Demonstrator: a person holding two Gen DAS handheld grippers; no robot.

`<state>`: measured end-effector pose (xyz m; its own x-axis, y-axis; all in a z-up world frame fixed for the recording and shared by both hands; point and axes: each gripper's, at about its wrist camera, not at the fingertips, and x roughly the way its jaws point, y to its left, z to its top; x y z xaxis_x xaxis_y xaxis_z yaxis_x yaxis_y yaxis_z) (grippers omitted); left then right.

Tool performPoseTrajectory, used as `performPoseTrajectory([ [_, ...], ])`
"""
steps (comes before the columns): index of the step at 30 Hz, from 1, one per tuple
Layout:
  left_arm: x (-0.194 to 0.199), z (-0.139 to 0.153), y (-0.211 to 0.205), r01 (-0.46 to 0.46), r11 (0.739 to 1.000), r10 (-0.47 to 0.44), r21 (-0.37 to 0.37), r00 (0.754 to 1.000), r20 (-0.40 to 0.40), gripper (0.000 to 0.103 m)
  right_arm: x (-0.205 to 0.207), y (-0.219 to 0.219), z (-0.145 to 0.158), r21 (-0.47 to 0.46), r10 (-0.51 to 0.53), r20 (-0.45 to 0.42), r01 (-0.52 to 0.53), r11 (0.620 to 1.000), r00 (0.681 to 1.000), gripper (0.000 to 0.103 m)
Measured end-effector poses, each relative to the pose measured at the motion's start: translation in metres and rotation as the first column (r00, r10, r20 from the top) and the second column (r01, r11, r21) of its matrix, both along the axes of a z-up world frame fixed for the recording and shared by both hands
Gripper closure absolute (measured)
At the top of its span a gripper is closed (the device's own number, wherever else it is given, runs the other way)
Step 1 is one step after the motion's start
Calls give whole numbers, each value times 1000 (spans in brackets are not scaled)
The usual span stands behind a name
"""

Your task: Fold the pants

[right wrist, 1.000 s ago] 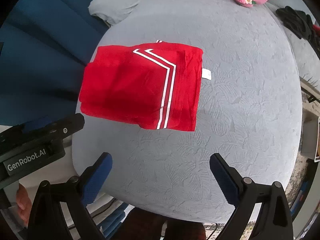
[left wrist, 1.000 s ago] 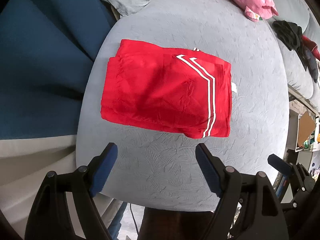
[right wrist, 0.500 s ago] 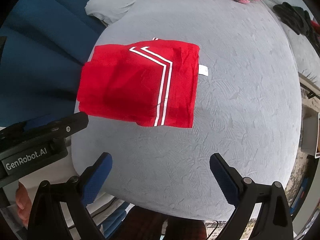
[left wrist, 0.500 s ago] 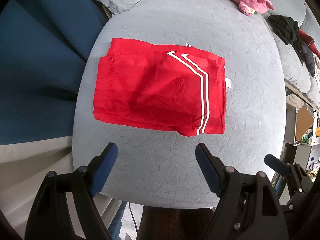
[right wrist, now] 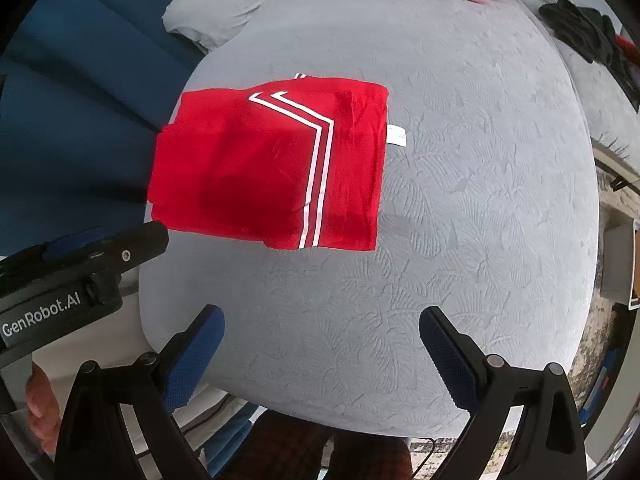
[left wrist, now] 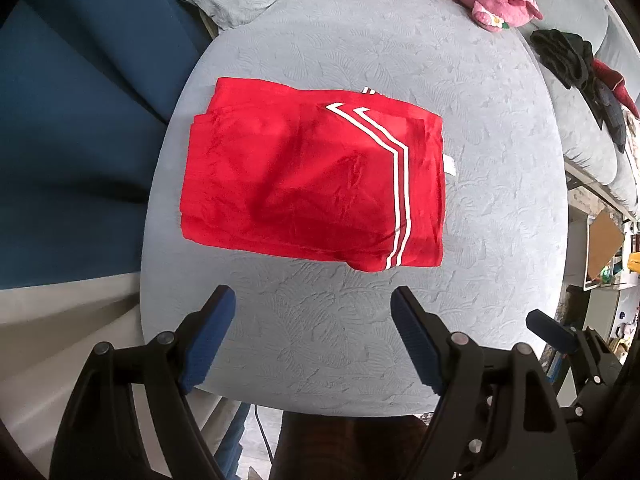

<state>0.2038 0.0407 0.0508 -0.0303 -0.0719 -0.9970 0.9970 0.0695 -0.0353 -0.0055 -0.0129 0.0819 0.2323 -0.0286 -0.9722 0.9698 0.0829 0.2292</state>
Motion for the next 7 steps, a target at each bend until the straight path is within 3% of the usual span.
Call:
performPoseTrajectory([
  [7, -1, 1, 0, 1, 1000, -1, 1, 1000, 11, 25, 1, 1, 0, 0, 0, 1, 0, 1000, 1000, 7],
])
